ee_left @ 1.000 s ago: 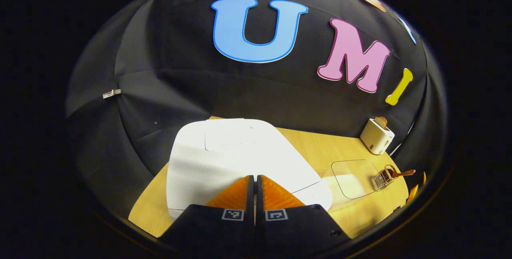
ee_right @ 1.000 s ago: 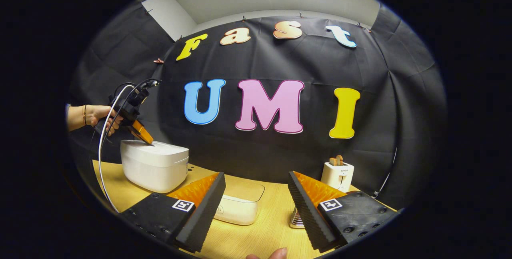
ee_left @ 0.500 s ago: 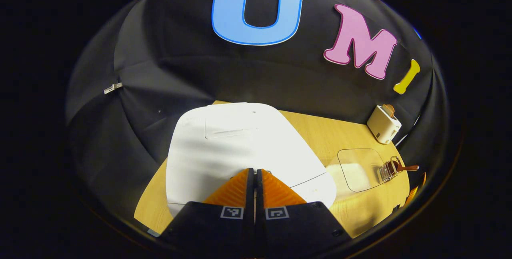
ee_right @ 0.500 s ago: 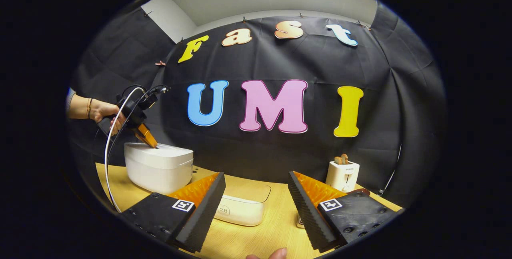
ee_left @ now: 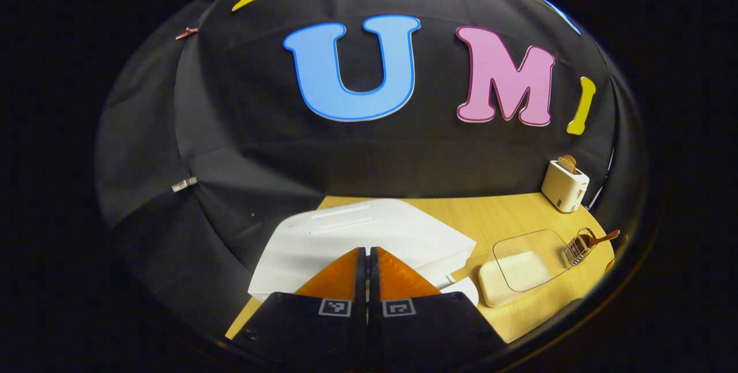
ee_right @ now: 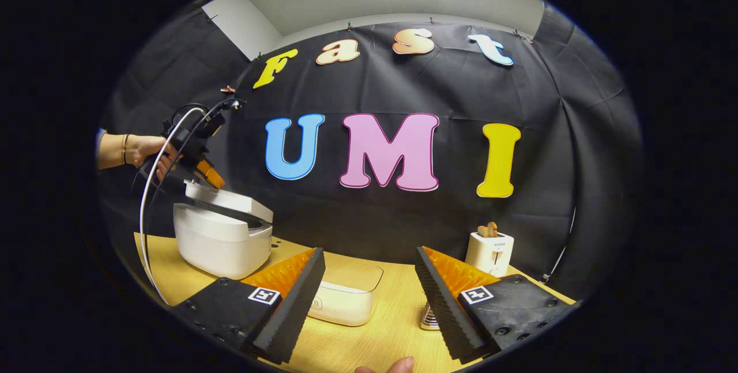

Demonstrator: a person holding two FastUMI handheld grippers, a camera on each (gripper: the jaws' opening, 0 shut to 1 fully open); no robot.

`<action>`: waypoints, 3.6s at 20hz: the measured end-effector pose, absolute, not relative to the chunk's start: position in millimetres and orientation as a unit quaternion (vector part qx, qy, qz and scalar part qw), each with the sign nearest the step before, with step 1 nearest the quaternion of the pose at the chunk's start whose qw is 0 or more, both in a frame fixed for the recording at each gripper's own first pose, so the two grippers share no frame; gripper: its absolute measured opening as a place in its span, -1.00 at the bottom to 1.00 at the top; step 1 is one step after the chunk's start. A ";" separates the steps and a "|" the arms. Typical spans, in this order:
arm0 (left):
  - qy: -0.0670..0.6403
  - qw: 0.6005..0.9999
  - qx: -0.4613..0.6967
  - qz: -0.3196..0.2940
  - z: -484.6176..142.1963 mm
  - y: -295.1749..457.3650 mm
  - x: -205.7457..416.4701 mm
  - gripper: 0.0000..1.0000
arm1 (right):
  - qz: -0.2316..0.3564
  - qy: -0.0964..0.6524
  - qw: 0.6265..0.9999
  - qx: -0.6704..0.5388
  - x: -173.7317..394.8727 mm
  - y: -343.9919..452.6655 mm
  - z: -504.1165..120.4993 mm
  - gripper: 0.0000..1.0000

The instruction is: Close the left gripper, press the button to open the rice cooker; take a wooden spoon from the chopstick holder with the right hand, scoop a spoonful of rice and pour it into the rice cooker, then put the wooden spoon back into the chopstick holder.

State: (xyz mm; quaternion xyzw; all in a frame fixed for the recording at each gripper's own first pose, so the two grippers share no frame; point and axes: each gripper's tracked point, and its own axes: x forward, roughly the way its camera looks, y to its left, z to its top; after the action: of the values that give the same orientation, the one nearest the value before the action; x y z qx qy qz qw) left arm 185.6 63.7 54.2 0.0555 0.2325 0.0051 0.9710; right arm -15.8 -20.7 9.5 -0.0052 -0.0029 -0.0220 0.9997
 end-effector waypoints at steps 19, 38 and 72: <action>-0.006 0.999 -0.049 -0.002 143.2 62.2 134.2 -0.91 | -0.034 0.001 0.999 0.005 -19.2 -47.0 37.3 0.94; -0.011 0.998 -0.031 -0.055 72.7 -28.0 29.8 0.84 | -0.231 0.048 0.967 0.100 -59.4 -171.9 -35.7 0.96; 0.055 0.994 -0.061 -0.067 -11.6 -41.1 14.4 0.84 | -0.192 0.108 0.959 0.177 76.1 -206.0 -100.8 -0.55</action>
State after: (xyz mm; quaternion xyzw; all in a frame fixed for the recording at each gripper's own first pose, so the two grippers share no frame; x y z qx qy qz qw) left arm 14.4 -41.1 -11.6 -0.0615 0.0554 -0.0671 0.9943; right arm 76.1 -206.0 -100.8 0.1771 0.1078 -0.1920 0.9592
